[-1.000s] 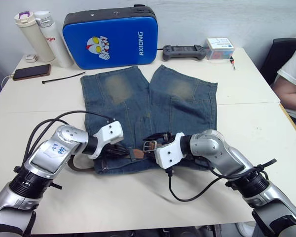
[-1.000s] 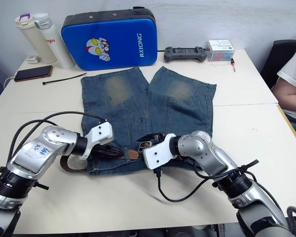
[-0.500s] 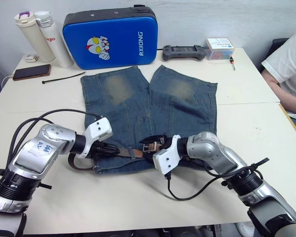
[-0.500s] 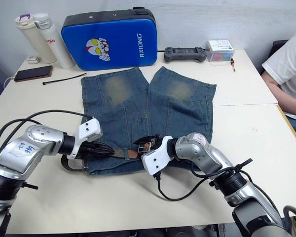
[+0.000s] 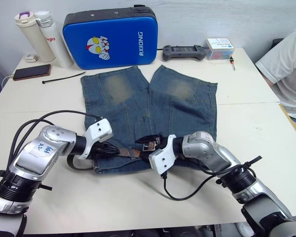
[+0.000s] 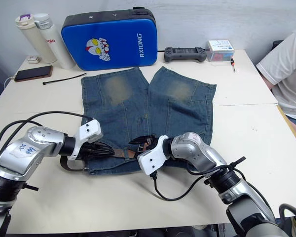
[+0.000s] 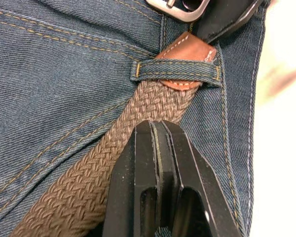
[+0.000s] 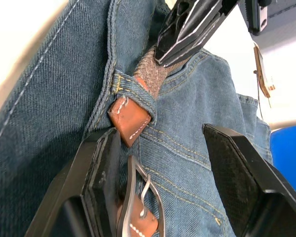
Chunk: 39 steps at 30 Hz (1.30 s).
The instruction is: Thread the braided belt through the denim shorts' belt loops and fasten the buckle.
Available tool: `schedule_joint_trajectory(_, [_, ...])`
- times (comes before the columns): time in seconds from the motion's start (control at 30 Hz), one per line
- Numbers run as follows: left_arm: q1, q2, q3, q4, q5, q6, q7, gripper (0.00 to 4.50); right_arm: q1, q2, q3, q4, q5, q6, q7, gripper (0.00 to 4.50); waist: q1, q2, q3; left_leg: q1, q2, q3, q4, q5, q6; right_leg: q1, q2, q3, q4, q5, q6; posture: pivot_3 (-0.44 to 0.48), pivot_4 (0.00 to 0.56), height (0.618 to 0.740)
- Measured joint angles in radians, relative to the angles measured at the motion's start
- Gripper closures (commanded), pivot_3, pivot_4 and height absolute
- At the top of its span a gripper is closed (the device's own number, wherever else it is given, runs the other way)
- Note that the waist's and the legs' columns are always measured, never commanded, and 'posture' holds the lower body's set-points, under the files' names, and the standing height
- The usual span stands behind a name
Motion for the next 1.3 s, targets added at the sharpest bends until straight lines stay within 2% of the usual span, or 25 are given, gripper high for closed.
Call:
schedule_joint_trajectory(0.27, [-0.008,0.001,-0.01,0.009,0.007,-0.015,-0.007,4.42,0.0,-0.041,-0.001,0.0,-0.011,-0.033,0.002,1.6,0.001,0.0,0.0,0.0,0.0,0.0,0.0,0.0,0.0,0.001,0.0,0.0,0.0,0.0,0.0,0.0,0.15,0.74])
schedule_joint_trajectory(0.87, [-0.021,-0.029,-0.012,0.009,0.011,-0.009,0.0,4.42,-0.061,0.011,0.04,0.068,-0.034,-0.095,-0.009,1.6,-0.001,0.0,0.0,0.001,0.0,0.0,0.0,0.0,0.0,0.0,0.0,0.0,0.0,0.0,0.0,0.0,0.15,0.74])
schedule_joint_trajectory(0.97, [-0.019,-0.029,-0.012,0.008,0.012,-0.009,0.003,4.5,-0.06,0.011,0.04,0.068,-0.032,-0.093,-0.009,2.37,0.0,0.0,0.0,0.0,0.0,0.0,0.0,0.0,0.0,0.0,0.0,0.0,0.0,0.0,0.0,0.0,0.15,0.74])
schedule_joint_trajectory(1.07, [-0.015,-0.029,-0.012,0.008,0.012,-0.009,0.008,4.5,-0.046,0.009,0.038,0.068,-0.025,-0.086,-0.008,3.64,0.0,0.0,0.0,0.0,0.0,0.0,0.0,0.0,0.0,0.001,0.0,0.0,0.0,0.0,0.0,0.0,0.15,0.74])
schedule_joint_trajectory(1.1, [-0.015,-0.029,-0.012,0.008,0.012,-0.009,0.01,4.5,-0.04,0.007,0.038,0.068,-0.021,-0.08,-0.006,4.19,0.0,0.0,0.0,0.0,0.0,0.0,0.0,0.0,0.0,0.001,0.0,0.0,0.0,0.0,0.0,0.0,0.15,0.74])
schedule_joint_trajectory(1.13, [-0.015,-0.029,-0.012,0.008,0.012,-0.009,0.011,4.5,-0.037,0.007,0.038,0.068,-0.019,-0.074,-0.005,4.47,0.0,0.0,0.0,0.0,0.0,0.0,0.0,0.0,0.0,0.001,0.0,0.0,0.0,0.0,0.0,0.0,0.15,0.74])
schedule_joint_trajectory(1.3, [-0.015,-0.032,-0.012,0.008,0.012,-0.01,0.013,4.5,-0.035,0.007,0.037,0.064,-0.008,-0.048,0.001,4.47,0.0,0.0,0.0,0.0,0.0,0.0,0.0,0.0,0.0,0.0,0.0,0.0,0.0,0.0,0.0,0.0,0.15,0.74])
